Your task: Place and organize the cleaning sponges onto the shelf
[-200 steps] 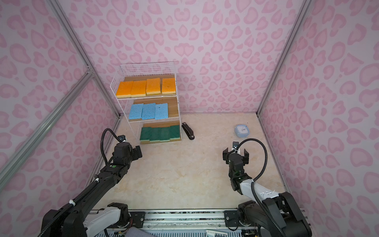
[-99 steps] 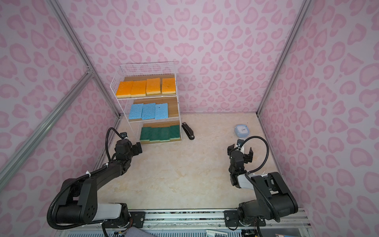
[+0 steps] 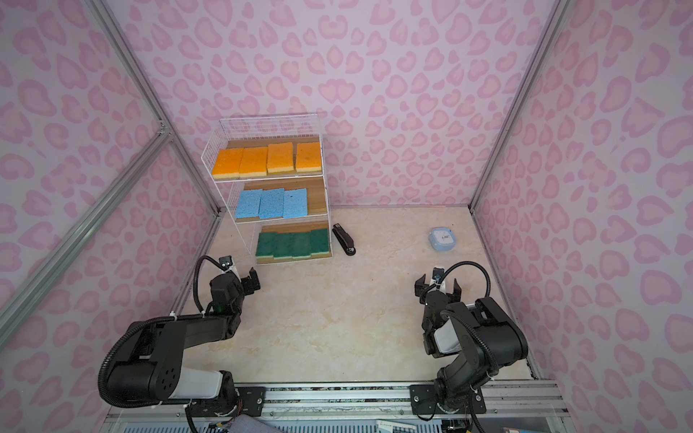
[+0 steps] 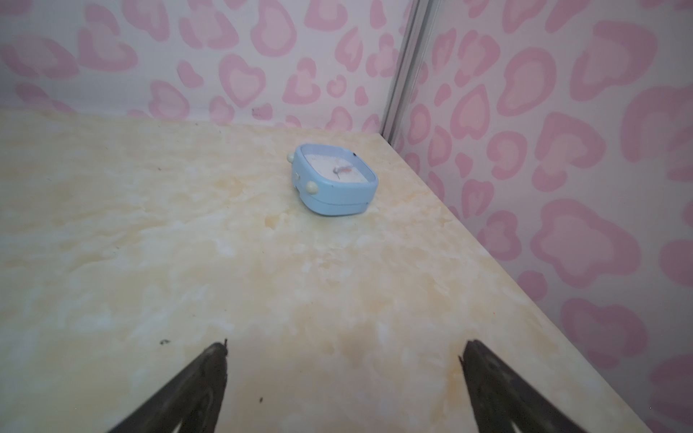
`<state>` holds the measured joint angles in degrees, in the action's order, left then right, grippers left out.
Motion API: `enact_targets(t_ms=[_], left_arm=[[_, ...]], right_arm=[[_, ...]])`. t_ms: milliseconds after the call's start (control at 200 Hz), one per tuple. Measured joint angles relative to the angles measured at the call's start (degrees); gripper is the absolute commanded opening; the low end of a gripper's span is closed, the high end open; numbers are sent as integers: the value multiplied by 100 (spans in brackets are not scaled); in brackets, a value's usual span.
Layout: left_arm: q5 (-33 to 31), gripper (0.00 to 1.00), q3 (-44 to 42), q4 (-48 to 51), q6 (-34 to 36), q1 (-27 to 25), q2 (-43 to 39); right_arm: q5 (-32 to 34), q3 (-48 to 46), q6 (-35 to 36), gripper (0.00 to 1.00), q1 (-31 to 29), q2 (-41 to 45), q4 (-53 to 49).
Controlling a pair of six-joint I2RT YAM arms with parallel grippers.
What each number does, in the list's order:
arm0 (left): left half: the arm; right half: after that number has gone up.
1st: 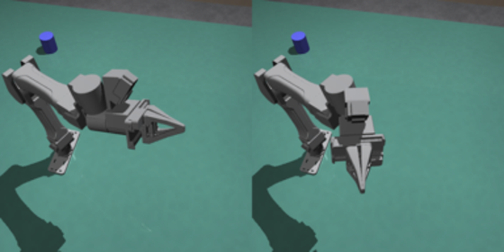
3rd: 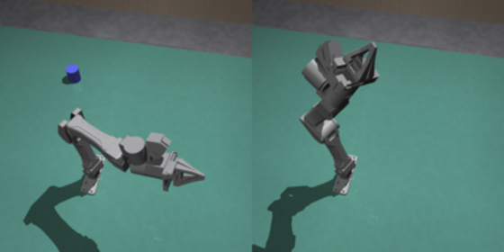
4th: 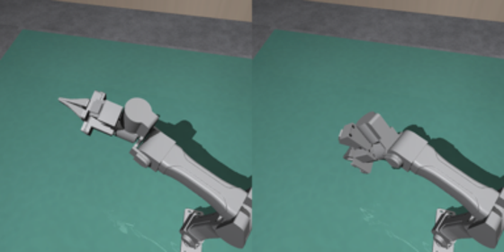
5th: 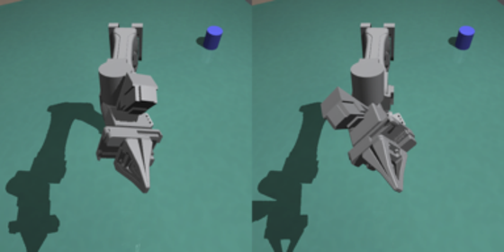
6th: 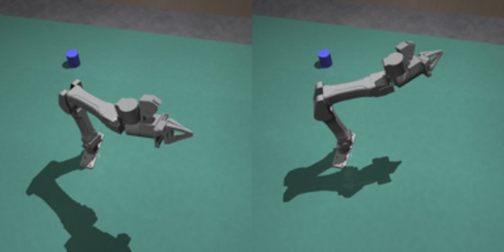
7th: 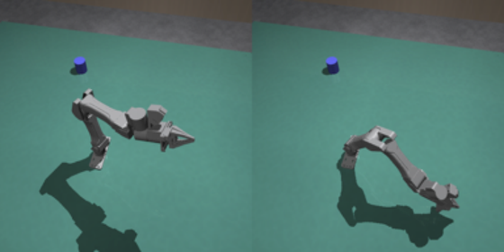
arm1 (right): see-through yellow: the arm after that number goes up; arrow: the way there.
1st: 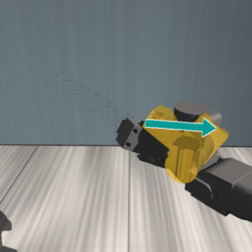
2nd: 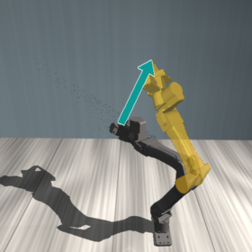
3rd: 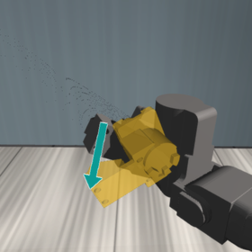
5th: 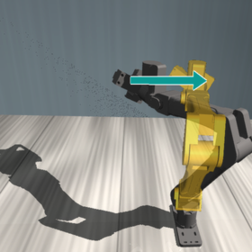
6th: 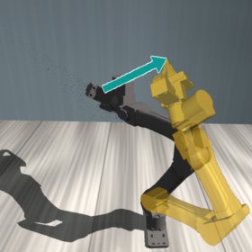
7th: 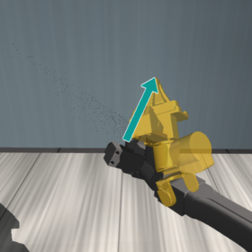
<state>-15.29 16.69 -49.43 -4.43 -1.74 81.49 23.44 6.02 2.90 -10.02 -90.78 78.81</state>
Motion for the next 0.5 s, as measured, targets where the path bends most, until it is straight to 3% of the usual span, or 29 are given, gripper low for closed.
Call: enact_targets(t_ms=[80, 250, 335, 435, 500], left_arm=[[138, 98, -177, -546, 122, -74, 144], [402, 98, 74, -590, 199, 44, 267], [623, 98, 208, -586, 175, 210, 282], [800, 98, 221, -538, 140, 238, 282], [855, 98, 221, -507, 140, 238, 282]], right_arm=[[-105, -63, 74, 98, 0, -83, 402], [-136, 85, 98, 99, 0, -42, 363], [-52, 544, 74, 98, 68, -57, -74], [-361, 1250, -229, 99, 592, 188, -1207], [-398, 1285, -389, 98, 726, 216, -1283]])
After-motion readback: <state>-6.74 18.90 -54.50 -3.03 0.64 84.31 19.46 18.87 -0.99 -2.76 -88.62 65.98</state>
